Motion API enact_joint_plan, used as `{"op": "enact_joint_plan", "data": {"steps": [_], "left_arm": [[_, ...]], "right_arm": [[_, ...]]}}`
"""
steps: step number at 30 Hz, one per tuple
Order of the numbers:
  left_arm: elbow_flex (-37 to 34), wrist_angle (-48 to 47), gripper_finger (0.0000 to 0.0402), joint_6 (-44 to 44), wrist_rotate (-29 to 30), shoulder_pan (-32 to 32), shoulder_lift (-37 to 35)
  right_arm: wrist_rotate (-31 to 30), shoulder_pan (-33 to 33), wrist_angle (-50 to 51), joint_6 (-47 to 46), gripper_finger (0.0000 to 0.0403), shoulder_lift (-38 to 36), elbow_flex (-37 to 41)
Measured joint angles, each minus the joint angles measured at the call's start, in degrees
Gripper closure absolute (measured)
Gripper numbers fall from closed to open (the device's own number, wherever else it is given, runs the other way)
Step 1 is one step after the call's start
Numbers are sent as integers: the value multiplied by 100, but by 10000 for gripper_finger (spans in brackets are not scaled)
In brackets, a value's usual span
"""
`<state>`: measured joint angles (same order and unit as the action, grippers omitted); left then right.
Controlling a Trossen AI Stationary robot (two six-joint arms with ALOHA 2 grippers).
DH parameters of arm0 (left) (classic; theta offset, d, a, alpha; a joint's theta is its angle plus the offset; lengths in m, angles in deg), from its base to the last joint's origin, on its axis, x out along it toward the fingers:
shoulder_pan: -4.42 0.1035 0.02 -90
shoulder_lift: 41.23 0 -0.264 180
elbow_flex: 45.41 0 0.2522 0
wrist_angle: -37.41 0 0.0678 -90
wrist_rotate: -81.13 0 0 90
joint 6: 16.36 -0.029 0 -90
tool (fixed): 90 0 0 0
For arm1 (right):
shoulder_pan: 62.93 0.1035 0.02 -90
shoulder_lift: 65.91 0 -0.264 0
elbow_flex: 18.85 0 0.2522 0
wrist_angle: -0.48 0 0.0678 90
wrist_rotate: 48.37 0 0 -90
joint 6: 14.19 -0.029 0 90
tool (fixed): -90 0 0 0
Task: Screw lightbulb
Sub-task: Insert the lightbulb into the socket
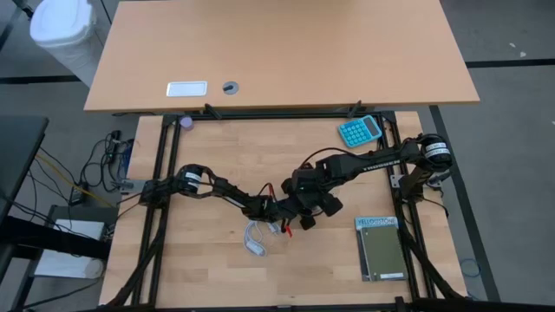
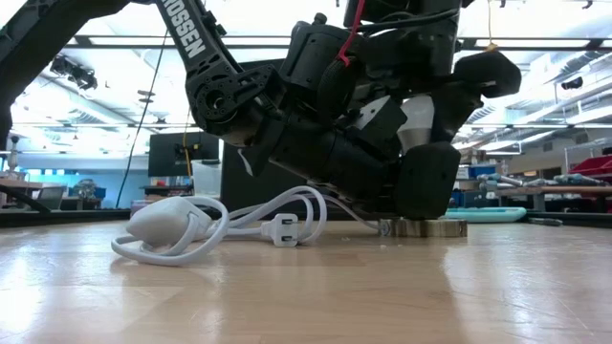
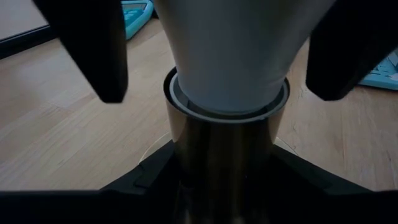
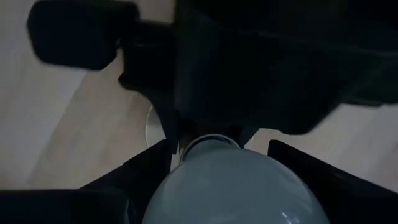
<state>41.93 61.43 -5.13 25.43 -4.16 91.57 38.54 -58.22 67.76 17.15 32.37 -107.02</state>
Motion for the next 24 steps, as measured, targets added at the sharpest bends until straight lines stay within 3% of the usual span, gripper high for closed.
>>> {"op": "enact_joint_plan", "data": {"steps": [5, 14, 24], "left_arm": [[0, 0, 196, 0, 11, 0, 0], [0, -2, 196, 87, 13, 0, 0], [0, -4, 196, 85, 13, 0, 0]], "right_arm": [[32, 2, -94, -1108, 128, 2, 2], [-30, -7, -117, -2939, 143, 2, 4], [-2, -44, -122, -3663, 127, 2, 7]]}}
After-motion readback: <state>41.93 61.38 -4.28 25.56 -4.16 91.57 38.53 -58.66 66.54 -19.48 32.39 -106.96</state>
